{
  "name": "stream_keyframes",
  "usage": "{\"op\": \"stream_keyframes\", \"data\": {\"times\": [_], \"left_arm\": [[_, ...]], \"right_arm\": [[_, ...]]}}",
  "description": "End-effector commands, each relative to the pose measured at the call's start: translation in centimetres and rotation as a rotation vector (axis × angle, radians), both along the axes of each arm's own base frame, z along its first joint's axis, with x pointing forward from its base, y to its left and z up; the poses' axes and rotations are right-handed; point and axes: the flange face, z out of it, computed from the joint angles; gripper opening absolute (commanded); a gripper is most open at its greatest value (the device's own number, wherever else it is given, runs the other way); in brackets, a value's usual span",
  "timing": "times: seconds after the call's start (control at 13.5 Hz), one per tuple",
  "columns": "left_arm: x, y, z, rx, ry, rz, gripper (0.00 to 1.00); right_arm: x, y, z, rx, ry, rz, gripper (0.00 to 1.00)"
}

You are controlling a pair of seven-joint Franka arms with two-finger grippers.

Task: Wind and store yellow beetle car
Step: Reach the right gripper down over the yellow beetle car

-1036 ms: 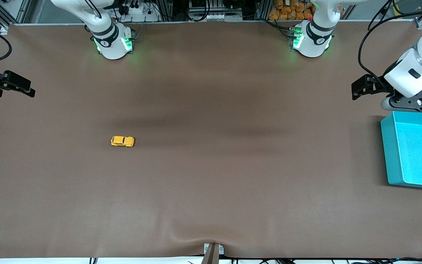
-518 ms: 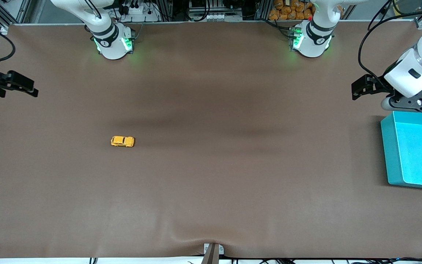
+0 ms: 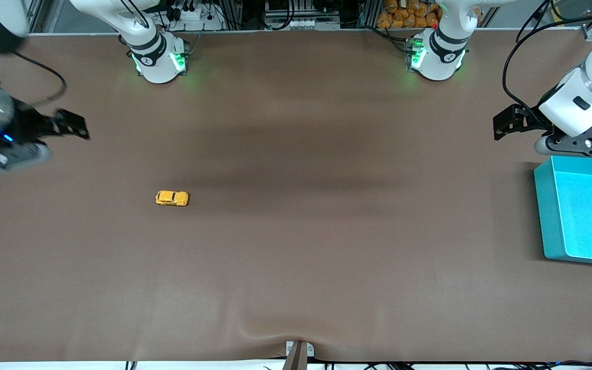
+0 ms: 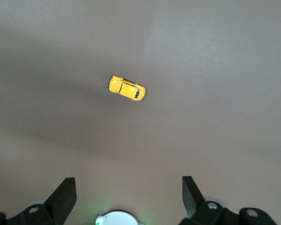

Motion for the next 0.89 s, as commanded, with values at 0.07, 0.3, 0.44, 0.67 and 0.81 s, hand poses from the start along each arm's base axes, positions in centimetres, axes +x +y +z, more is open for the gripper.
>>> {"op": "stream_keyframes", "data": {"times": [0.07, 0.3, 0.44, 0.67, 0.81], "left_arm": [[-0.4, 0.0, 0.6, 0.010, 0.000, 0.010, 1.00], [-0.4, 0.0, 0.6, 0.010, 0.000, 0.010, 1.00], [-0.4, 0.1, 0.5, 0.010, 0.002, 0.011, 1.00], [-0.4, 0.0, 0.5, 0.010, 0.002, 0.010, 1.00], [-0.4, 0.1, 0.5, 0.010, 0.002, 0.011, 1.00]], "right_arm": [[0.2, 1.4, -7.2, 0.053, -0.011, 0.288, 1.00], [1.1, 2.8, -13.8, 0.041, -0.054, 0.522, 1.00], [0.3, 3.3, -16.9, 0.059, -0.049, 0.626, 1.00], [-1.1, 4.5, -21.9, 0.085, -0.042, 0.822, 1.00], [-1.6, 5.0, -24.5, 0.100, 0.000, 0.867, 1.00]]}}
